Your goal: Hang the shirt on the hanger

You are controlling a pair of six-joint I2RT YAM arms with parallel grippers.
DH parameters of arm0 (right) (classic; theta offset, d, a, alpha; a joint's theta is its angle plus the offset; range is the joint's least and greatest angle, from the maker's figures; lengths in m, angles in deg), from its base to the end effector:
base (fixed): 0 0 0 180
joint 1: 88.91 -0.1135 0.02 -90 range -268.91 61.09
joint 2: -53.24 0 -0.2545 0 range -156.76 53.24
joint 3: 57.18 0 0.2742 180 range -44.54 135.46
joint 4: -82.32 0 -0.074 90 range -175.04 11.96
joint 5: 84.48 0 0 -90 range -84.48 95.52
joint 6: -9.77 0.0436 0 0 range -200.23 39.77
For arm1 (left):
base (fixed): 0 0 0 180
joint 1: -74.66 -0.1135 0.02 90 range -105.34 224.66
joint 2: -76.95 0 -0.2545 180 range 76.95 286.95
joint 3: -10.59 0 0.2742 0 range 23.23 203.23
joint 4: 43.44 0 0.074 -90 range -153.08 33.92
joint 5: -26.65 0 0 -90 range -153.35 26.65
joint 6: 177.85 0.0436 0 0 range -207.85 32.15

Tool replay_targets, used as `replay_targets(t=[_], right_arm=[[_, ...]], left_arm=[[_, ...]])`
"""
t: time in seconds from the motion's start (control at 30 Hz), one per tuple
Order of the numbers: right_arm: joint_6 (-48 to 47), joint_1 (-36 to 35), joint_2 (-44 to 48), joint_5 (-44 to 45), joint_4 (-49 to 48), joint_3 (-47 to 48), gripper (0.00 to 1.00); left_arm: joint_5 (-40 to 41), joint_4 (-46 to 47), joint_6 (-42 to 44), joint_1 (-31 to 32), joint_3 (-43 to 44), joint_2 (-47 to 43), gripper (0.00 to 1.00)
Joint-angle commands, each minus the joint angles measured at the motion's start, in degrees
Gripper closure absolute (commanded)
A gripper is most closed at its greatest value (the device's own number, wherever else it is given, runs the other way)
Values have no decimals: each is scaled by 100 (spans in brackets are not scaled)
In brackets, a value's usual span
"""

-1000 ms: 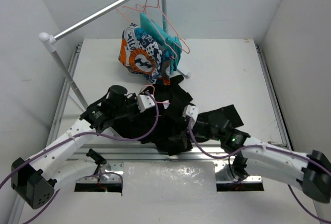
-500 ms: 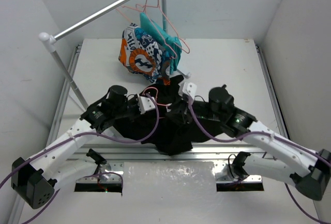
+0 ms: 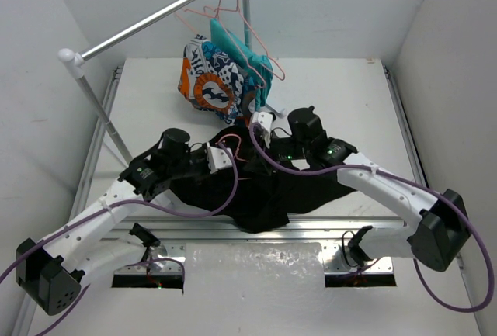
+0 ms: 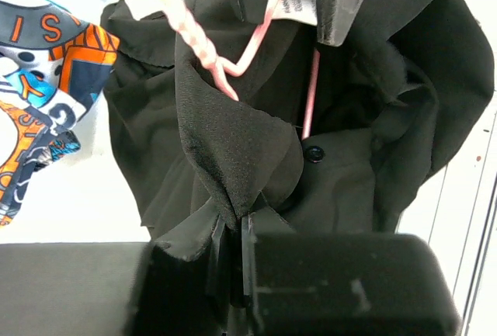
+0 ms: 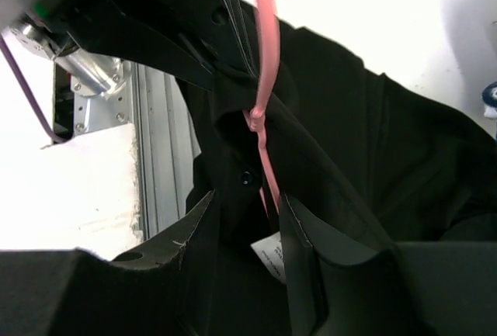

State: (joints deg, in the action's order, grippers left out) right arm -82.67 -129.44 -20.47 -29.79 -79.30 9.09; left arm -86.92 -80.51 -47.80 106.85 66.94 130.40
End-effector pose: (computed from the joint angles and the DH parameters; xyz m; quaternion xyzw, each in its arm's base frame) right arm 0.2262 0.2265 0.2746 -0.4456 0.6922 0.4081 0.3947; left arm 0.1909 -0.1408 0.2678 0.5871 0.6424 -0.1486 0.4696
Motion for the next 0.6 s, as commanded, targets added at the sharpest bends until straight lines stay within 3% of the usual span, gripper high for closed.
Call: replay_targets(t=[0.0,0.23,0.5,0.57], right_arm=[[-187,46,-108,-362,-126,253,63],[-99,54,-442,-565,-310,280,65],[-362,54,-161,-169,-363,113,58],[-398,63,-126,-248,-275,183,63]], left_arm=[[-314,368,29,-10,156,-133,100],[-402,403,-6,-10,200,-116,100],[-543,228,266,-10,130,-142,100],[-561,271,214,-10,130,-151,100]])
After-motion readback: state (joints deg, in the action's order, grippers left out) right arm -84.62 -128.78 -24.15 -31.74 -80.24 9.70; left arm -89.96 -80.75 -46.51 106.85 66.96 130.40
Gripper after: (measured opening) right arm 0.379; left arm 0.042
